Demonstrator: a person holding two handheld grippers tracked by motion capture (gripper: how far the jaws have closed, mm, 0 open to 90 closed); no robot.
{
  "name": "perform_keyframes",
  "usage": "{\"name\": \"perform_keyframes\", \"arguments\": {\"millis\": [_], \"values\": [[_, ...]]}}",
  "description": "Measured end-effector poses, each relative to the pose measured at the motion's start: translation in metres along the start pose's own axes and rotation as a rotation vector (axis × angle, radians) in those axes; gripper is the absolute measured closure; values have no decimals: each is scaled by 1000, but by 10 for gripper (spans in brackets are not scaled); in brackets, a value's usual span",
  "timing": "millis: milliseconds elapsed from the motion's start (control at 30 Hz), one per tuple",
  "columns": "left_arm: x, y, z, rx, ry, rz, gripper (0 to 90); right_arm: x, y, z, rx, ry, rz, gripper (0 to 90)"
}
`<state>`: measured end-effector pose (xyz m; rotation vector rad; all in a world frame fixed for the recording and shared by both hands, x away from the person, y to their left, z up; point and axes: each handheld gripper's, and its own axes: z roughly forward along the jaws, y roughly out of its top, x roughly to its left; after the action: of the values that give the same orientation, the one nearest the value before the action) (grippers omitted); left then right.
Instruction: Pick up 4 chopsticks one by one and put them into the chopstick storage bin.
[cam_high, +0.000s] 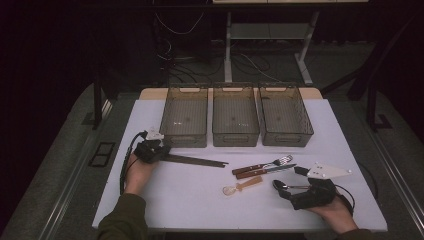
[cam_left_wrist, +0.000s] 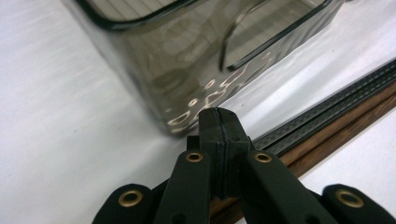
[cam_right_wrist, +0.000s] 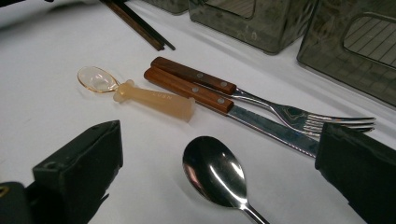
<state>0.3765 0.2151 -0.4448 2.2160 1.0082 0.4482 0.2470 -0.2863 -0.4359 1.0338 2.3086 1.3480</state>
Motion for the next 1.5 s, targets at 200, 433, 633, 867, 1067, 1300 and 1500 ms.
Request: {"name": "perform_keyframes", "arguments": {"millis": [200, 433, 633, 867, 1067, 1300, 1500], "values": [[4, -5, -5, 2, -13, -10, 896, 0, 0, 0, 1, -1, 0, 11], [2, -6, -8, 13, -16, 5, 896, 0, 0, 0, 2, -5, 2, 10], [3, -8, -9, 10, -28, 4, 896, 0, 0, 0, 3, -6, 5, 11], [2, -8, -10, 18, -29, 7, 896, 0, 0, 0, 1, -7, 6, 11], [2, -10, -12, 15, -45, 8, 896, -1, 0, 0, 1, -6, 5, 11], [1, -12, -15, 22, -55, 14, 896, 0, 0, 0, 3, -7, 4, 11], [0, -14, -19, 33, -59, 22, 896, 0, 0, 0, 3, -7, 4, 11]]}}
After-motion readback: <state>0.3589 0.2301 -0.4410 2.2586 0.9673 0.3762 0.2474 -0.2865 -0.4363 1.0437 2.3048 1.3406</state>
